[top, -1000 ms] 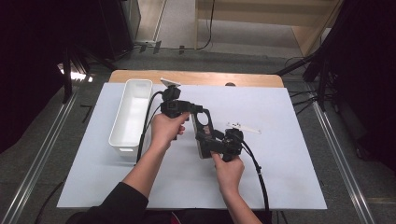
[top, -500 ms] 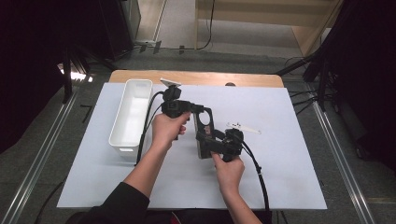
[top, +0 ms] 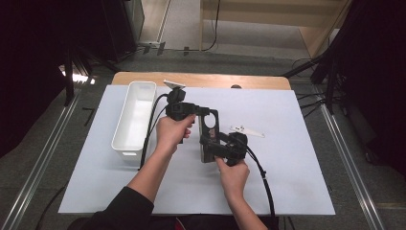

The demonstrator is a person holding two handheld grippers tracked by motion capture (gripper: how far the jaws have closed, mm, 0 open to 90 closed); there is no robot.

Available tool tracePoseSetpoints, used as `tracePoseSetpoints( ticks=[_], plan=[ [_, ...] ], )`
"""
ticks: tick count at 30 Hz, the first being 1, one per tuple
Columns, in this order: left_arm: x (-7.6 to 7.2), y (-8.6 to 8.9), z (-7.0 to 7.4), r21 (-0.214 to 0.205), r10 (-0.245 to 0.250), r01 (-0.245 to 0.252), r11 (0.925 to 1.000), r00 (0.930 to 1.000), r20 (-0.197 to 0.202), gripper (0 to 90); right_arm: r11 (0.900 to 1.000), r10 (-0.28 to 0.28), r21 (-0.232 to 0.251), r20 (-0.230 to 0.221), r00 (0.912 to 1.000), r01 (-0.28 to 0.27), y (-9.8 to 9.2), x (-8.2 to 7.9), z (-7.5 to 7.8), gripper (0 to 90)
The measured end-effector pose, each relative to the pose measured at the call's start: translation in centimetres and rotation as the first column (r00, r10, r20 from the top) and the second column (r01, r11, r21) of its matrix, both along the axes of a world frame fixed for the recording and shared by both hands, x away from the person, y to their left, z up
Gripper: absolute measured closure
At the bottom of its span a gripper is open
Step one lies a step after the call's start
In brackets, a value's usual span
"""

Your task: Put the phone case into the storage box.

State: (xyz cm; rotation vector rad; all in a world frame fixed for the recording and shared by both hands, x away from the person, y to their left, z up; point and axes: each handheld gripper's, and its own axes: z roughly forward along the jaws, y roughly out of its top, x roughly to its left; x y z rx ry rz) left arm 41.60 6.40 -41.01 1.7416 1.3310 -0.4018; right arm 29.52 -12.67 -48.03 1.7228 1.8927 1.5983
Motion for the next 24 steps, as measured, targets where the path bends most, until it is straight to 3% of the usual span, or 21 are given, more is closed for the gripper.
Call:
tracePoseSetpoints(
  ticks=[10, 24],
  plan=[
    [-0.03, -0.11, 0.07, 0.019, -0.015, 0.015, 0.9997, 0.9998, 0.009, 79.0, 0.9997, 0.003, -0.025, -0.005, 1.0, -0.003, 0.41, 0.35, -0.39, 9.8],
    [-0.1, -0.07, 0.7, 0.019, -0.033, 0.032, 0.9993, 0.9986, 0.042, 79.0, 0.9989, -0.004, -0.046, 0.001, 1.0, 0.004, 0.7, 0.43, 0.17, 9.6]
  ],
)
